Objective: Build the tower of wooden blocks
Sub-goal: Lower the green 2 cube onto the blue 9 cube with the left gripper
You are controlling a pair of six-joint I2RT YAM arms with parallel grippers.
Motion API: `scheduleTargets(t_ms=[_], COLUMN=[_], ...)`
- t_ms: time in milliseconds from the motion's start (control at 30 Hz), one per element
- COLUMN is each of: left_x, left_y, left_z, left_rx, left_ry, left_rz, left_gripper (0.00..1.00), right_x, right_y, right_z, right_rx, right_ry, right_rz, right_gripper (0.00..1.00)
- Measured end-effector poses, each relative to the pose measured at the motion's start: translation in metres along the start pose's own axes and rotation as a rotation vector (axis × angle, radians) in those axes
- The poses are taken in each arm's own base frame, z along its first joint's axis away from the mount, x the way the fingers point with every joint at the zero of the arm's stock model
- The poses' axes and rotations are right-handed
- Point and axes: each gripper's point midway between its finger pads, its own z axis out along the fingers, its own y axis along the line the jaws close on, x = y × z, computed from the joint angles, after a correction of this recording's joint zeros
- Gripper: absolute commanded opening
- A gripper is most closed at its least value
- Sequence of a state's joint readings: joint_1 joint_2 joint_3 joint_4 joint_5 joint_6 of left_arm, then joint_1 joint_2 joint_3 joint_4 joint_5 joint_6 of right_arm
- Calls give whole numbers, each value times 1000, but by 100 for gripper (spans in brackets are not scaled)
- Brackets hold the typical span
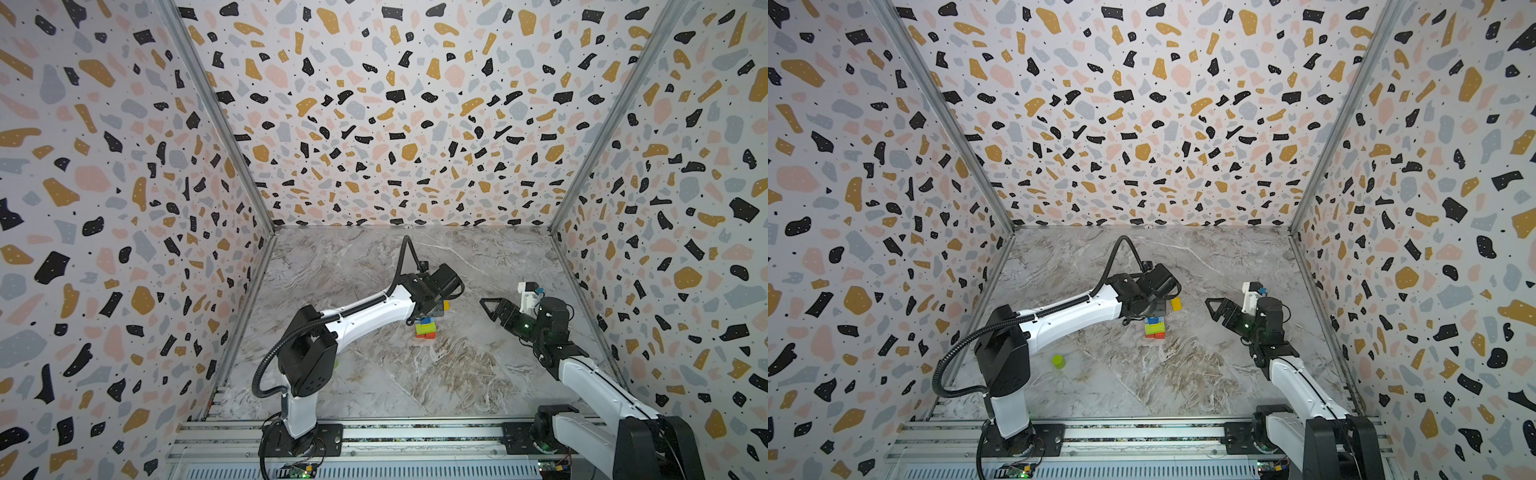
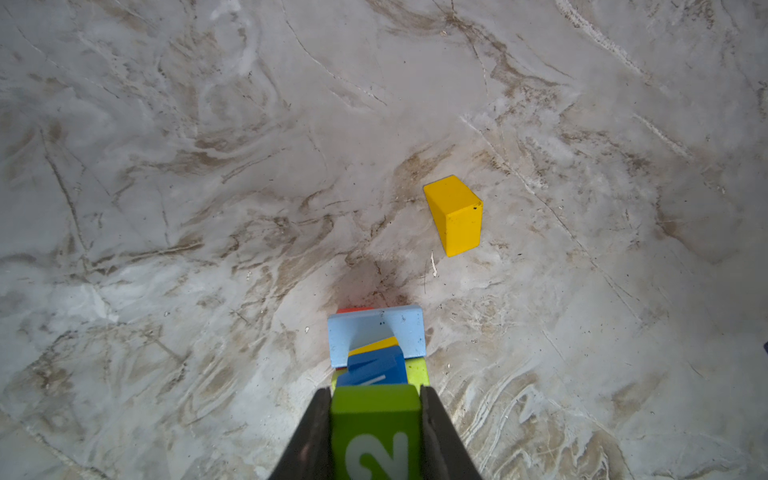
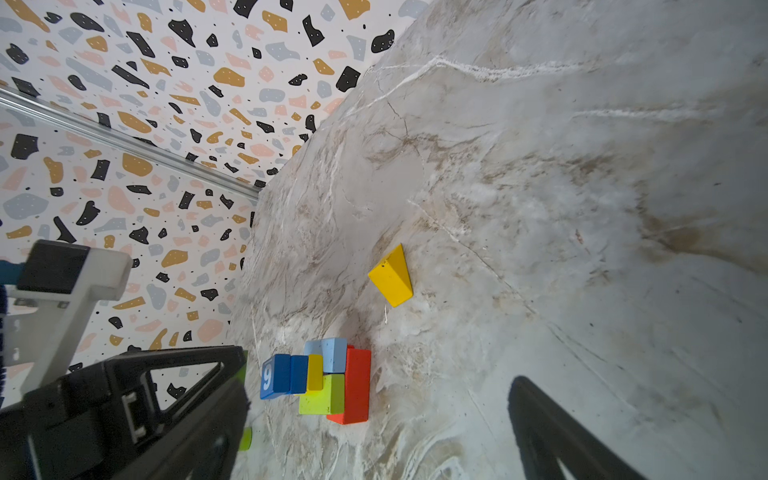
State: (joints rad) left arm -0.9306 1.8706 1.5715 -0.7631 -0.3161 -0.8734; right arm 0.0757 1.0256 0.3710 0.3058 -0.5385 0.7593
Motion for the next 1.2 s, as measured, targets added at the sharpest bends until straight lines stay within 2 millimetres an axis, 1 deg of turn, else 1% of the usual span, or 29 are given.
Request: scheduleTargets(t_ms=[333, 567, 1200], left_x=[4, 11, 8], left_y=[1, 6, 3], left_z=[2, 9, 9], left_rx=[-4, -17, -7], left_ry=[6, 18, 8], left_rz=[3, 8, 4], left_gripper=[29, 29, 29], right_x=[1, 2, 1], right_y=[1, 1, 4], right_z=[0, 0, -2], right_rx=[-4, -9, -15], right_ry=[3, 8, 6], right_rz=[0, -1, -25], right_gripper=[99, 99, 99])
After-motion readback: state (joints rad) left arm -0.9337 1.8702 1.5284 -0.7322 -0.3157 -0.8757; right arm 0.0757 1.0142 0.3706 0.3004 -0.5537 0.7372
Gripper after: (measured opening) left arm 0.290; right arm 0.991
